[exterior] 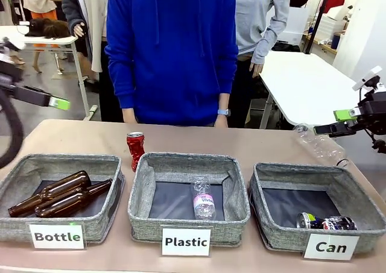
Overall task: Sort the can waste into the basket.
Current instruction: Pick up the can waste from the table and place it in the right Fabric basket.
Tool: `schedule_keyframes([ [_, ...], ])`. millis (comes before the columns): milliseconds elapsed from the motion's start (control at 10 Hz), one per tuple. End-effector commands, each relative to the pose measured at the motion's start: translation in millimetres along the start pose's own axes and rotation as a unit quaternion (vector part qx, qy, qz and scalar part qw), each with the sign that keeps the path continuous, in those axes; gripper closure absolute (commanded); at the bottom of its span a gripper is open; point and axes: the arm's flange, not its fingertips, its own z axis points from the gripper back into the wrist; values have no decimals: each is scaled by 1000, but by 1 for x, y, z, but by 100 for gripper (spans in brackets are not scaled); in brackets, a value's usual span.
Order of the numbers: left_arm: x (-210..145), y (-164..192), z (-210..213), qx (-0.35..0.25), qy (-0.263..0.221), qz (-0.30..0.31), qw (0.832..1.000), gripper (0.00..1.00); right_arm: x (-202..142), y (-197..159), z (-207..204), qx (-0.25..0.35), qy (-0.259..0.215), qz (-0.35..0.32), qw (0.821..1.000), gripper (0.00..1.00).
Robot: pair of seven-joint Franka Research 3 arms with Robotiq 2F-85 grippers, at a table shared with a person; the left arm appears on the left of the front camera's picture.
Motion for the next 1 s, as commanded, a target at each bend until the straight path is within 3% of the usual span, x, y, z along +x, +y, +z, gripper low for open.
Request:
schedule_keyframes([
  [0, 13, 39, -43, -28, 4, -40, 999, 0, 0, 2, 1, 4, -2, 2, 1000, 0],
  [300, 2, 72, -111, 1, 18, -99, 995, 0, 0, 2, 1, 4, -2, 2, 1000, 0],
  [600, -17, 92, -147, -40, 49, -149, 987, 0, 0, 2, 1, 4, -2, 2, 1000, 0],
  [900, -36, 105, -172, -60, 51, -145, 986, 0, 0, 2, 1, 4, -2, 2, 1000, 0],
])
